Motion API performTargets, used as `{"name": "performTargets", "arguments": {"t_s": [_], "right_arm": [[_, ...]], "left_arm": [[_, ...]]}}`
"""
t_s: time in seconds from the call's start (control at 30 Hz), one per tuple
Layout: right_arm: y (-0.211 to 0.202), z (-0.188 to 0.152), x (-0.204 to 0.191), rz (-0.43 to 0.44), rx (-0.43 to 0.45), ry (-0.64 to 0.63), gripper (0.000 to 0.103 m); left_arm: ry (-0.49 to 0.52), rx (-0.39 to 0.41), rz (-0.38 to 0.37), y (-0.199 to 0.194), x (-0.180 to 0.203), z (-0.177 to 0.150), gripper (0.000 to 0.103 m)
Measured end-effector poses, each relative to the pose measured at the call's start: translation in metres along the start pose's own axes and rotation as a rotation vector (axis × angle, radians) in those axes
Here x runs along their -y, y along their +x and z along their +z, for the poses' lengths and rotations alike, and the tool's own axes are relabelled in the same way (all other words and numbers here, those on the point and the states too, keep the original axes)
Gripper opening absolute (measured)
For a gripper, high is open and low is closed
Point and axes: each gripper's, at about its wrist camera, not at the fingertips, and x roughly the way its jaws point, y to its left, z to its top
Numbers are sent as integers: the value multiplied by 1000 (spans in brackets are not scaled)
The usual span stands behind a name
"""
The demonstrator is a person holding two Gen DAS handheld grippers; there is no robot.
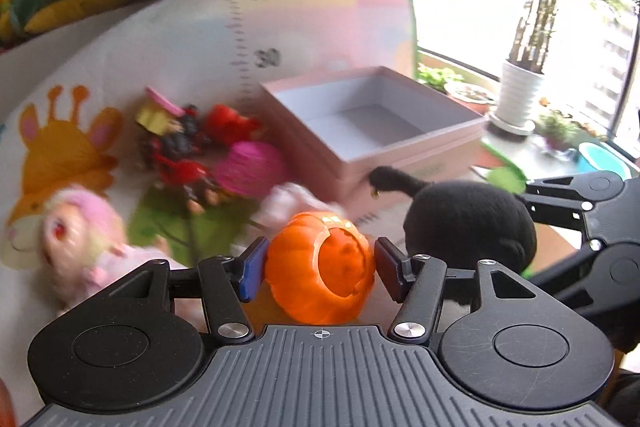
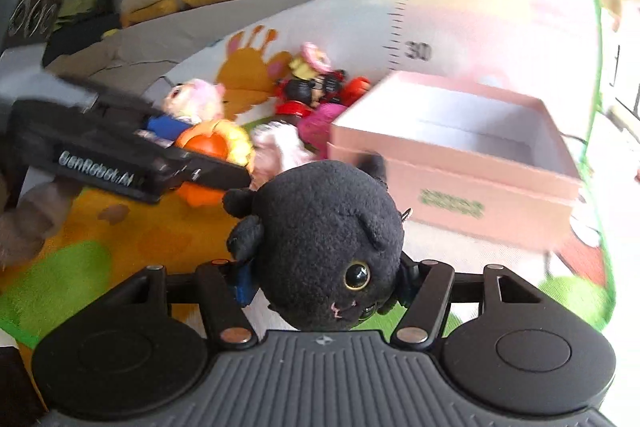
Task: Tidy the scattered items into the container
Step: 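Carry the pumpkin and plush cat into the pink box and open both tools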
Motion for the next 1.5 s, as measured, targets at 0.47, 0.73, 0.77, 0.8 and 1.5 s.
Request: {"name": "performTargets", "arguments": {"t_s": [0.47,0.73,0.77,0.8,1.5], "right_arm": [[-29,-31,15,-104,-36,72,62],[-24,-37,12,-116,-46,61,63],[-24,-36,11,-120,-43,57,63],[-24,-37,11,-123,-40,55,65],[-34,62,65,-155,189,40,65]], "left_arm": [[17,-43,-19,4,33,-29,66],[64,-45,4,8,43,-36,86],[69,-46,9,10,45,-36,86],[75,-47,14,12,46,-36,86],[120,127,-38,24,36,63,56]]}}
